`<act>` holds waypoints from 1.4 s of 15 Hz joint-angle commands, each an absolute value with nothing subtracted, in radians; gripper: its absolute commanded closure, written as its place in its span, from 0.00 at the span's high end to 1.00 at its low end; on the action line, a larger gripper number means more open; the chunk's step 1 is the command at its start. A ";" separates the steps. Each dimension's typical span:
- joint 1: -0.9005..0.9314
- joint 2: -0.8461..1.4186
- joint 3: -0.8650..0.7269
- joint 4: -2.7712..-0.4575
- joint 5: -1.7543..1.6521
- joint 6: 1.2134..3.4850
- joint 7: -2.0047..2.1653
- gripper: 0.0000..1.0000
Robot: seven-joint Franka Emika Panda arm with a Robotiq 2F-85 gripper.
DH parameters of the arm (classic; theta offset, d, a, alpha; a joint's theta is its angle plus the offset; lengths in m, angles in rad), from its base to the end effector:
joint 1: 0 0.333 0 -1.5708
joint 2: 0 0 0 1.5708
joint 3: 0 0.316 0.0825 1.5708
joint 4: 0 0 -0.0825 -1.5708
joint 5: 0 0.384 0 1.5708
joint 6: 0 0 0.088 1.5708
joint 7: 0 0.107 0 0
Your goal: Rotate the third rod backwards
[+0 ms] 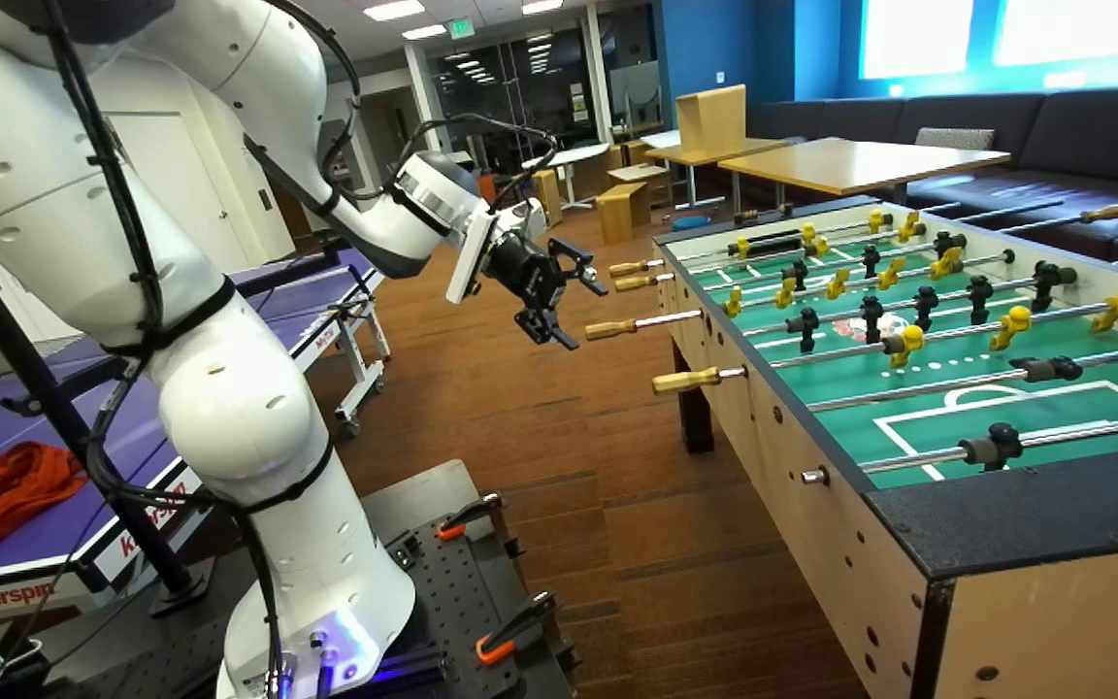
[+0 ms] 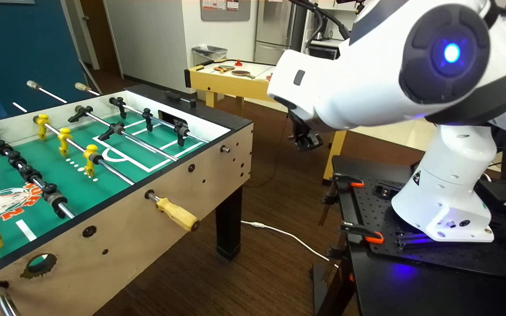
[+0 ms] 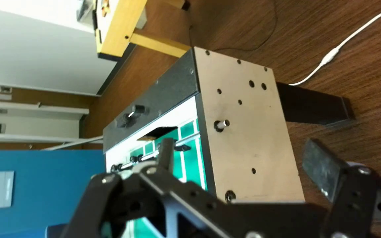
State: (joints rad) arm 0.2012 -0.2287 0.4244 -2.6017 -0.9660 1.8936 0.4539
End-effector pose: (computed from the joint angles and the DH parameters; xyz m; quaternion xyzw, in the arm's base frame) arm 0.3509 0.1729 0.3254 0.8168 0.3081 0.0212 0.4874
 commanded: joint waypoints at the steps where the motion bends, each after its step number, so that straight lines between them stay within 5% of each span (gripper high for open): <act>1: 0.246 -0.088 0.422 -2.591 -1.188 1.875 0.525 1.00; 10: 0.328 0.240 0.384 -2.575 -1.699 1.731 0.533 1.00; 21: 0.359 0.410 0.376 -2.504 -1.795 1.640 0.396 1.00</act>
